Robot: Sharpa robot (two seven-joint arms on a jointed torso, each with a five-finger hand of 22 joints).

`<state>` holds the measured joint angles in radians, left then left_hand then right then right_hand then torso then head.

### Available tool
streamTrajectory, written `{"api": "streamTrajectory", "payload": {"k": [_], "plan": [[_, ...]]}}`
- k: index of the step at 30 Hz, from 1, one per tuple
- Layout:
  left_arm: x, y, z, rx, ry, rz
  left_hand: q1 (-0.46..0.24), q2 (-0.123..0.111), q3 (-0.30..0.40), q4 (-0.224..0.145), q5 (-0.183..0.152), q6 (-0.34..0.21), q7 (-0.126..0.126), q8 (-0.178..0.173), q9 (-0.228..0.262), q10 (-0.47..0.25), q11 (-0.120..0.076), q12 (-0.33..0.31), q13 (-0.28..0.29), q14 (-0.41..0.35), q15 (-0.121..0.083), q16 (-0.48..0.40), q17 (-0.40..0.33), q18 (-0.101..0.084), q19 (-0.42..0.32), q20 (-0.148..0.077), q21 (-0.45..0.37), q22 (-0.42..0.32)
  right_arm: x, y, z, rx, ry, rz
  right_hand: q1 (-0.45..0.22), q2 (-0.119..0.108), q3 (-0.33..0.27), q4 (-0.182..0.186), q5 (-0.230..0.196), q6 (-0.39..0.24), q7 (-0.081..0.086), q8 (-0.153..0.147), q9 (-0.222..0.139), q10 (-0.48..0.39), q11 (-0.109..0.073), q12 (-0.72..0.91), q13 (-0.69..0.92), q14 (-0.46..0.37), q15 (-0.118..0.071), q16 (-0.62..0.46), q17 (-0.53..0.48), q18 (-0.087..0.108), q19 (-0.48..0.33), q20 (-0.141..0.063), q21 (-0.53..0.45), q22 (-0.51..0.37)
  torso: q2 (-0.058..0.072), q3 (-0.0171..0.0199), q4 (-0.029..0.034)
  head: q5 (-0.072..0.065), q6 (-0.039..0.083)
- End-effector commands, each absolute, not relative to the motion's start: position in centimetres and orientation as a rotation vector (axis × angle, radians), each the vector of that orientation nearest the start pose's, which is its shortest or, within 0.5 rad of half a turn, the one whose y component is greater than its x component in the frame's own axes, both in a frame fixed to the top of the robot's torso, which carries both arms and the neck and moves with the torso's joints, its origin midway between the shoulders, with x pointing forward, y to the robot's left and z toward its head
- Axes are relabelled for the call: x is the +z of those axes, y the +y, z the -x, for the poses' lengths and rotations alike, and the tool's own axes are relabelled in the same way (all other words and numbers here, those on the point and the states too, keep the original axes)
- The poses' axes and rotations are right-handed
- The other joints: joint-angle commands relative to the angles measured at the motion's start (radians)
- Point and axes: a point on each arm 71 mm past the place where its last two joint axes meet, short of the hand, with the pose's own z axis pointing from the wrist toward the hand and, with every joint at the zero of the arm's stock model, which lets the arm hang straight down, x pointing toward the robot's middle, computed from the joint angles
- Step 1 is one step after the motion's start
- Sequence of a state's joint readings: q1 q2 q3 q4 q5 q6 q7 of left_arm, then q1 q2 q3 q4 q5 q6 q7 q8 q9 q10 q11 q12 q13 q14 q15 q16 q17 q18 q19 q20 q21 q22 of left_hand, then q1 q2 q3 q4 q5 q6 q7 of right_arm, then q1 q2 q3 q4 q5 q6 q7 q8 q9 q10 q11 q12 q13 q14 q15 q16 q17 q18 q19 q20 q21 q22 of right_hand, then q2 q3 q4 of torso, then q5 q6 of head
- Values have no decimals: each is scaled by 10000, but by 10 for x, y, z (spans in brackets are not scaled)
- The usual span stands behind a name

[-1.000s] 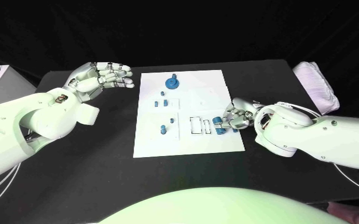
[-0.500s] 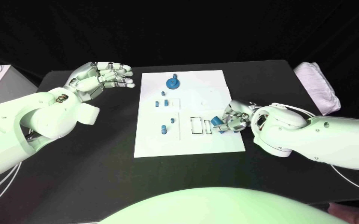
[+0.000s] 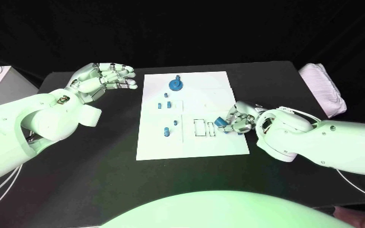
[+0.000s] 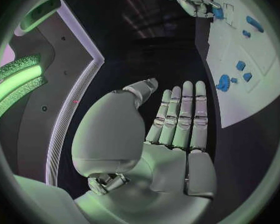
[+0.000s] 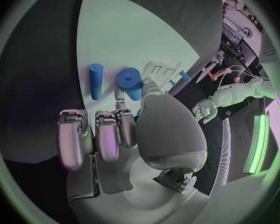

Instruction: Assemble the parts on the task board

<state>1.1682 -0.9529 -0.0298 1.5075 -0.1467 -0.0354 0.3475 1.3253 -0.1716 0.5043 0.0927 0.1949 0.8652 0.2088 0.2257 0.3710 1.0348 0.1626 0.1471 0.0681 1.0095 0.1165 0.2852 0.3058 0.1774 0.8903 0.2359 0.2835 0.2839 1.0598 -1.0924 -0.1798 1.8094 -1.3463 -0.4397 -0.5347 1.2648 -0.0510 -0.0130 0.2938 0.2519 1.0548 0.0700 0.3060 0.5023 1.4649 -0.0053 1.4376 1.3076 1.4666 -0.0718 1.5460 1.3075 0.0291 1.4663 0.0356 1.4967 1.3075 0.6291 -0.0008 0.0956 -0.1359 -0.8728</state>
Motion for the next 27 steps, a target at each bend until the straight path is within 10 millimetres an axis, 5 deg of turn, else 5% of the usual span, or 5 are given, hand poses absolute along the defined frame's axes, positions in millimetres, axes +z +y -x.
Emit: {"api": "streamTrajectory", "payload": {"k": [1, 11, 27], "plan": [[-189, 251, -477, -16432, 15980, 9758, -89, 15, -21, 83, 59, -20, 41, -35, -14, -45, 21, -26, 12, -18, 62, -67, 19, 42, 104, -1, -72, -26, -266, -264, -378, 3915, 19207, -4053, -67, 373, 72, -6, -57, 174, -72, 67, 5, 433, -73, 52, 1595, 941, -46, 64, 2148, -170, 931, -72, 58, 2475, -7, -23, 1, -11, 2], [-190, 251, -478, -16429, 16004, 9817, -115, 27, -37, 128, 60, -21, 41, -36, -17, -48, 22, -22, 14, -17, 63, -76, 32, 43, 117, 2, -95, -45, -251, -252, -379, 4806, 18898, -4398, -416, 370, 53, -1, -146, 268, -97, 112, -8, 463, -91, 68, 1627, 949, -60, 79, 2188, -192, 950, -82, 184, 2503, 7, -1, 29, -46, 2], [-190, 244, -477, -16642, 16143, 9755, -128, 34, -45, 153, 61, -19, 39, -35, -19, -48, 20, -18, 15, -17, 63, -81, 40, 44, 126, 4, -109, -58, -261, -217, -378, 5134, 20852, -3797, -1255, 623, -215, -1, -13, 360, -142, 228, -7, 504, -129, 72, 1680, 955, -89, 87, 2215, -215, 968, -101, 323, 2533, 20, -2, 8, 13, 2]]}}
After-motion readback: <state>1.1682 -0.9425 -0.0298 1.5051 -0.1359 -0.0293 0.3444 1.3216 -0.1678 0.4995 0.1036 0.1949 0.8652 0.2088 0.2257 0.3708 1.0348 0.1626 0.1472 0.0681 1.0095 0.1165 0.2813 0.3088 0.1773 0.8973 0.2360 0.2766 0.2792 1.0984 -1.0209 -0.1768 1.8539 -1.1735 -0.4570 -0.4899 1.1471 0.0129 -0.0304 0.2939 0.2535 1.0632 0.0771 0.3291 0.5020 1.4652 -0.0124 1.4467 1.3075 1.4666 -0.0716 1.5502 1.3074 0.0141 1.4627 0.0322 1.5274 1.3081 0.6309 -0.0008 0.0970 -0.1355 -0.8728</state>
